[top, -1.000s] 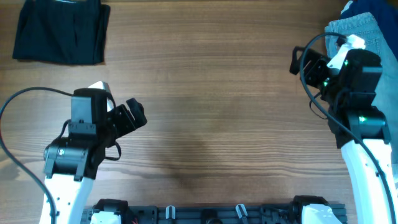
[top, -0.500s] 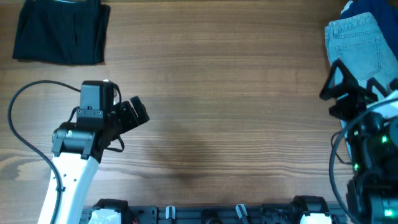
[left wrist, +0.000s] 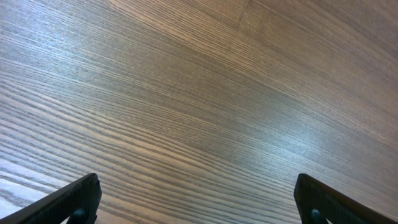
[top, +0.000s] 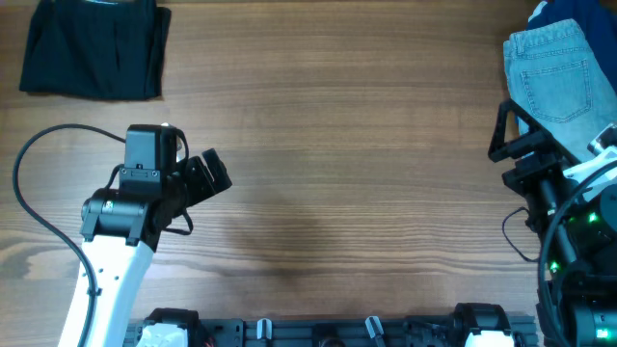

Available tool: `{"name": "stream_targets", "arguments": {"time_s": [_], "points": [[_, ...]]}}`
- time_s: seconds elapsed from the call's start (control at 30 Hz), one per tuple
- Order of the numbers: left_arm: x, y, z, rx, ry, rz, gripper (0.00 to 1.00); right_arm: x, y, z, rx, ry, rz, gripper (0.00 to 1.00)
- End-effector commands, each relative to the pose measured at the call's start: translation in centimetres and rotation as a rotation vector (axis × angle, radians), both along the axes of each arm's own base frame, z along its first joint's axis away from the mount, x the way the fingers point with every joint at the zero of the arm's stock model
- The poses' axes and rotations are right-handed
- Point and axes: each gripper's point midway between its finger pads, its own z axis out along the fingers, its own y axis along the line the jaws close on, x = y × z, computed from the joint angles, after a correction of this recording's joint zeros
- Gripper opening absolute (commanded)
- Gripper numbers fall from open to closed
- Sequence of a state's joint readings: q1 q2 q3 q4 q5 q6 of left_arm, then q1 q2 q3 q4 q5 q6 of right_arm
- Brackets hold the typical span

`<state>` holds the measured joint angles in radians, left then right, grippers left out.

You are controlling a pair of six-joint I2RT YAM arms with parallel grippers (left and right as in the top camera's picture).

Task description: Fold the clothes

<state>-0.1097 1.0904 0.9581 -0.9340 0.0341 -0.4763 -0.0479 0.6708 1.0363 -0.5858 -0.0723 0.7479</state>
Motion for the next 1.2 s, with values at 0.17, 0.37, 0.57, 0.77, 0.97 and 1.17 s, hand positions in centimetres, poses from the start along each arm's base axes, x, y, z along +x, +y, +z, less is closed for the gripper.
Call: {"name": "stream_targets", "arguments": {"time_s": [0.17, 0.37, 0.57, 0.77, 0.97, 1.17], "points": [[0.0, 0.1, -0.1, 0.011, 0.002, 0.003, 1.0, -0.3, -0.3, -0.2, 0.122, 0.014, -0.047, 1.0], [0.0, 0.1, -0.1, 0.011, 0.002, 0.003, 1.0, -0.3, -0.7, -0.3, 0.068, 0.016, -0.056, 1.0], [0.0, 0.1, -0.1, 0.011, 0.002, 0.003, 1.0, -0.7, -1.6, -1.9, 0.043, 0.078, -0.104, 1.0], [0.0, 0.1, -0.1, 0.011, 0.002, 0.003, 1.0, -0.8, -2.6, -4.9, 0.026, 0.152, -0.162, 1.0], [0.0, 0.1, -0.1, 0.011, 0.002, 0.003, 1.0, 0.0, -2.6, -10.3, 0.029, 0.156, -0.164, 1.0], [0.0, 0.1, -0.1, 0.011, 0.002, 0.003, 1.0, 0.8, -2.2, -14.6, 0.05, 0.023, -0.136, 1.0]]}}
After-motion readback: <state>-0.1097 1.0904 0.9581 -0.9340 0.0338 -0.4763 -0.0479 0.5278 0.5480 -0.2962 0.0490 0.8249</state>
